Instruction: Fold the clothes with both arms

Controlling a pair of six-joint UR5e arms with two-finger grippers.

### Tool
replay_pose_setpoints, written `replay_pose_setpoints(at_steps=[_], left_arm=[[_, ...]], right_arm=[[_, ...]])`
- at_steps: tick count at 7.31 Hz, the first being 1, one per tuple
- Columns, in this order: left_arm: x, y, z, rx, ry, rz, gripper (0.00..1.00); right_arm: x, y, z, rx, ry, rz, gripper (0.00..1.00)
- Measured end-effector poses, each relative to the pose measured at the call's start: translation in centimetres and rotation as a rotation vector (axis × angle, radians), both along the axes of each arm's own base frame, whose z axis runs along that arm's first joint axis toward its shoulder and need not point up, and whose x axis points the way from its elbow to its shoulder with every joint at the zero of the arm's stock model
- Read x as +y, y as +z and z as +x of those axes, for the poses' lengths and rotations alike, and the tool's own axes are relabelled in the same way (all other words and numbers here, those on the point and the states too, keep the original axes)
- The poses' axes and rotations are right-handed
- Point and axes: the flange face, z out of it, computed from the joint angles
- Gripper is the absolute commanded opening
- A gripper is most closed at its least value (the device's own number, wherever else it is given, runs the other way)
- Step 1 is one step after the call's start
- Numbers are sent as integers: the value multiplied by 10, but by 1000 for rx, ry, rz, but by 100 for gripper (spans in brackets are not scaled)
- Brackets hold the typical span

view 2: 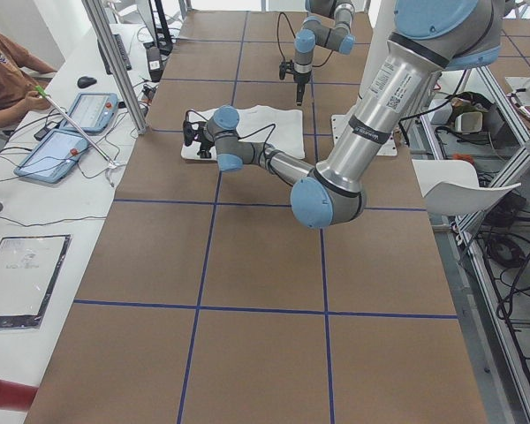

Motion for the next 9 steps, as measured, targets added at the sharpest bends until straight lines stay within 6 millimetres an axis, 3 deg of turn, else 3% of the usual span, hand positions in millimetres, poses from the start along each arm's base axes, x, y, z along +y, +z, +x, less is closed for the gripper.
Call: replay_pose_setpoints(at_steps=[2,5,9], left_arm=[[0,1,-1,-1,-2,-1,58],[3,11,-4,-6,-2,-6,58],[5,4,-7,4,-5,1,58]], right_arm=[[1,-10,-16,-140,328,-180,100],[7,-3,-37,-202,654,-301,100],[10,4,-49,-198,728,-331,100]])
